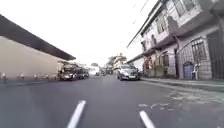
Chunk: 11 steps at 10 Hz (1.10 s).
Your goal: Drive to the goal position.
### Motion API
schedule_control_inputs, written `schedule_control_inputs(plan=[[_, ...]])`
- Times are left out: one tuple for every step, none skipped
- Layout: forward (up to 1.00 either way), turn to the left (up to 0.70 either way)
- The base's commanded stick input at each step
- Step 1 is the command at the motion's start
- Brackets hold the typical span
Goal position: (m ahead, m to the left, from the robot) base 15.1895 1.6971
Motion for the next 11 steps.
schedule_control_inputs(plan=[[1.00, 0.00], [1.00, 0.00], [1.00, 0.00], [1.00, 0.00], [1.00, 0.00], [1.00, 0.00], [1.00, 0.00], [1.00, 0.00], [1.00, 0.00], [1.00, 0.00], [1.00, 0.00]])
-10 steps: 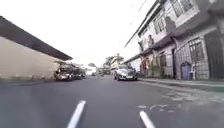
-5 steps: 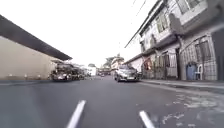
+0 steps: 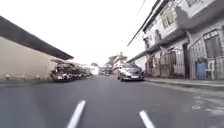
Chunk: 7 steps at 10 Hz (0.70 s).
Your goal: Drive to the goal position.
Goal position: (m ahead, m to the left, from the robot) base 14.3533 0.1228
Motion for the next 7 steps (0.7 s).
schedule_control_inputs(plan=[[1.00, 0.00], [1.00, 0.00], [1.00, 0.00], [1.00, 0.00], [1.00, 0.11], [1.00, 0.01], [1.00, 0.00]])
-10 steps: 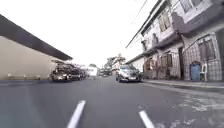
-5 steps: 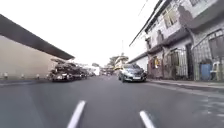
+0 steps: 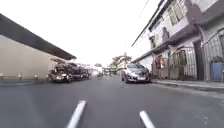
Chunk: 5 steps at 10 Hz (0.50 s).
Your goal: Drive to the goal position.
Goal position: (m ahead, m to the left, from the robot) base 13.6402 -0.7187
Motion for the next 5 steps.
schedule_control_inputs(plan=[[1.00, 0.00], [1.00, 0.00], [1.00, 0.00], [1.00, 0.00], [1.00, 0.00]])
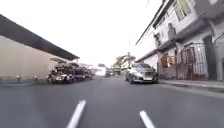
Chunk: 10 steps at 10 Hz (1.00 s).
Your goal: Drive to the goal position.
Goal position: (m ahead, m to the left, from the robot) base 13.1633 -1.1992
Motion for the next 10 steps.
schedule_control_inputs(plan=[[1.00, 0.00], [1.00, 0.00], [1.00, 0.00], [1.00, 0.00], [1.00, 0.00], [1.00, 0.00], [1.00, 0.00], [1.00, -0.30], [1.00, -0.40], [1.00, -0.40]])
